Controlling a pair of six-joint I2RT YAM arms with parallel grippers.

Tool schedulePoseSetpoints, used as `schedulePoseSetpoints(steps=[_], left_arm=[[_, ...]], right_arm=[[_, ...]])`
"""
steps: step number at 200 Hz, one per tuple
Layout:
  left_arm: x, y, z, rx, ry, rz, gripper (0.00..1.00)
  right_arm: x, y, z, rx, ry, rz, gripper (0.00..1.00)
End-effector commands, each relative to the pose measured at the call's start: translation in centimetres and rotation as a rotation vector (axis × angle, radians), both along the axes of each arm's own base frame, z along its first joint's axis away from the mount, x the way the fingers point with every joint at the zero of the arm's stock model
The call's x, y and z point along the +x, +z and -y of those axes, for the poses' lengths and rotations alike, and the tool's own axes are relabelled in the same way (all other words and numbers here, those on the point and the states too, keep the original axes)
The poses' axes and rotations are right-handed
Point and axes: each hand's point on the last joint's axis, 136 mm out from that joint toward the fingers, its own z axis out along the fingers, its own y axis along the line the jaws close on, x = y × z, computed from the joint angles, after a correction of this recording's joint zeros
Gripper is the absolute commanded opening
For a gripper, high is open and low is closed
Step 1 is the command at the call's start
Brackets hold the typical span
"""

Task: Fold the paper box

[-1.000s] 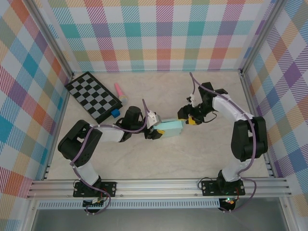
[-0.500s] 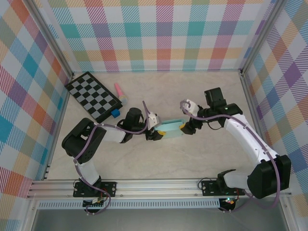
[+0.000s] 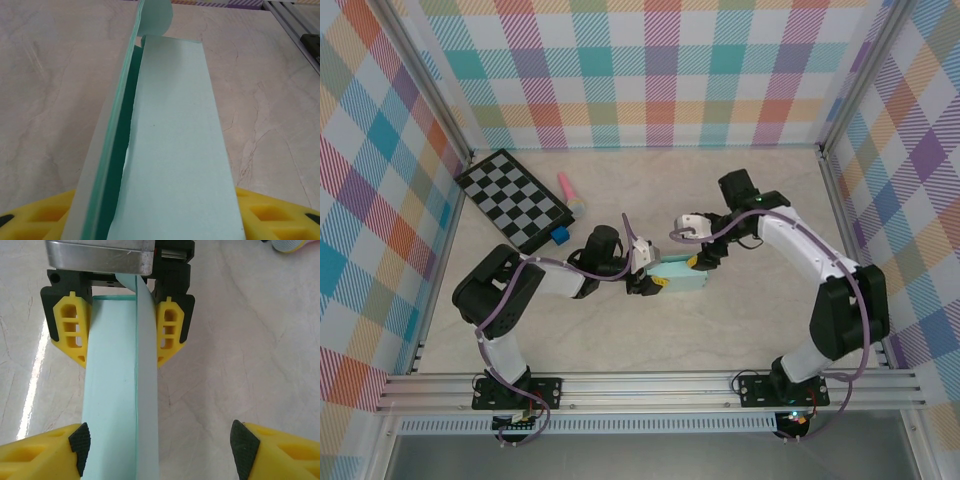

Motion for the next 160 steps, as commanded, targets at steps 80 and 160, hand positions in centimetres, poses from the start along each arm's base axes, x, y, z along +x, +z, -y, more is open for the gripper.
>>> schedulePoseSetpoints(steps=[80,160], left_arm=[[0.4,1.7,1.0,-0.157,0.061,0.106,0.58],[-0.8,1.8,2.4,-0.196,0.057,0.128,0.54]], right_arm=[[-0.9,-1.8,1.1,-0.154,0.019,-0.076,0.15],[-1.1,-0.2,2.8,-0.093,-0.031,-0.145,0.11]])
